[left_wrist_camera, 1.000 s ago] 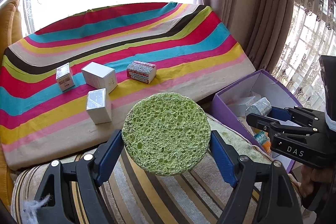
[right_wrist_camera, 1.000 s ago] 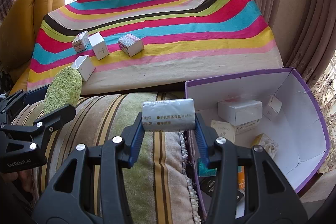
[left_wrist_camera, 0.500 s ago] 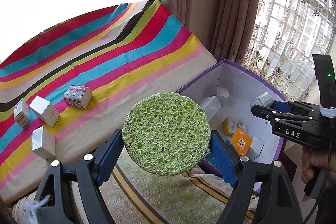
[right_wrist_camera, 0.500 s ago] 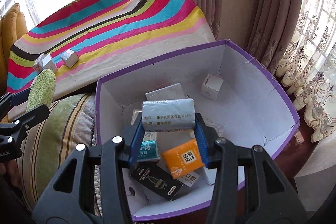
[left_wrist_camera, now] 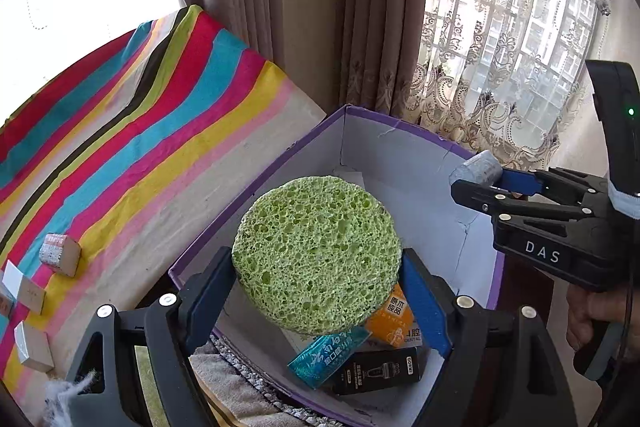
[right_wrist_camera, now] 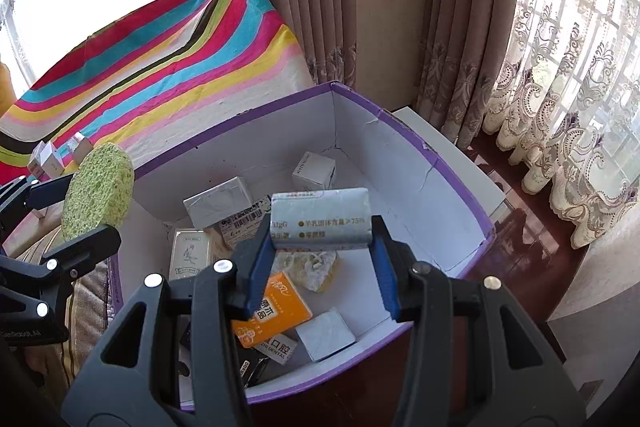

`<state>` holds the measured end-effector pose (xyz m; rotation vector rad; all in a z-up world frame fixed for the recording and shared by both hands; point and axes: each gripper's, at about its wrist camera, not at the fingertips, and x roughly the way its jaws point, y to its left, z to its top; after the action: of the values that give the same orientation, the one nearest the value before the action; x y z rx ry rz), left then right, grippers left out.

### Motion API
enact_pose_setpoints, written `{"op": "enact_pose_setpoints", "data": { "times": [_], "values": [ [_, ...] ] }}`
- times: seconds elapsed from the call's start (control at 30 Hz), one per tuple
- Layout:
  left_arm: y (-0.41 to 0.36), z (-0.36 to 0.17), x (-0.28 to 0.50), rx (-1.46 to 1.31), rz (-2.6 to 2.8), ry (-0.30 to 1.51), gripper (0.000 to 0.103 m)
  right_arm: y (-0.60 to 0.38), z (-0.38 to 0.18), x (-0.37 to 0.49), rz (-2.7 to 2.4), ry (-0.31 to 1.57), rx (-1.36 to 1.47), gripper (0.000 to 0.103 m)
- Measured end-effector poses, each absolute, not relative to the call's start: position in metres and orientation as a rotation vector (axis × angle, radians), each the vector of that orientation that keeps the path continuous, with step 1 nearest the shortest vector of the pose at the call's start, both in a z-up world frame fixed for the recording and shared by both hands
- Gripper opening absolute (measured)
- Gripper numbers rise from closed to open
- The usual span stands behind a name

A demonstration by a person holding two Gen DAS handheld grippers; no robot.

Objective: Organize objects
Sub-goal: 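Lower both items into the purple box and open both grippers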

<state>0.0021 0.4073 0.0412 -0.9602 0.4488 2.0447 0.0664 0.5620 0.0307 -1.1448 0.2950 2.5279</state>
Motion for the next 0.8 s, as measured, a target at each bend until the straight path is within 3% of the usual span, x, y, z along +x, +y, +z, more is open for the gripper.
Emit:
{"op": "enact_pose_setpoints", "data": {
  "times": [0.27,0.33,0.4,0.47,0.8],
  "values": [
    [0.422,0.037,-0.002,-0.988,1.989,0.404,0.083,0.579,0.037,0.066,2.505,0.328,-1.102,0.051],
    [0.417,0.040,-0.005,-0.992,1.987,0.368,0.084,0.579,0.038,0.067,2.509,0.335,-1.096,0.056],
    [0.413,0.043,-0.007,-0.981,1.984,0.341,0.086,0.578,0.040,0.068,2.513,0.333,-1.076,0.074],
    [0.411,0.047,-0.006,-0.970,1.983,0.326,0.086,0.578,0.043,0.070,2.513,0.335,-1.058,0.081],
    [0.371,0.079,-0.007,-0.781,2.241,0.276,0.087,0.556,0.065,0.071,2.527,0.196,-0.936,0.099]
  ]
}}
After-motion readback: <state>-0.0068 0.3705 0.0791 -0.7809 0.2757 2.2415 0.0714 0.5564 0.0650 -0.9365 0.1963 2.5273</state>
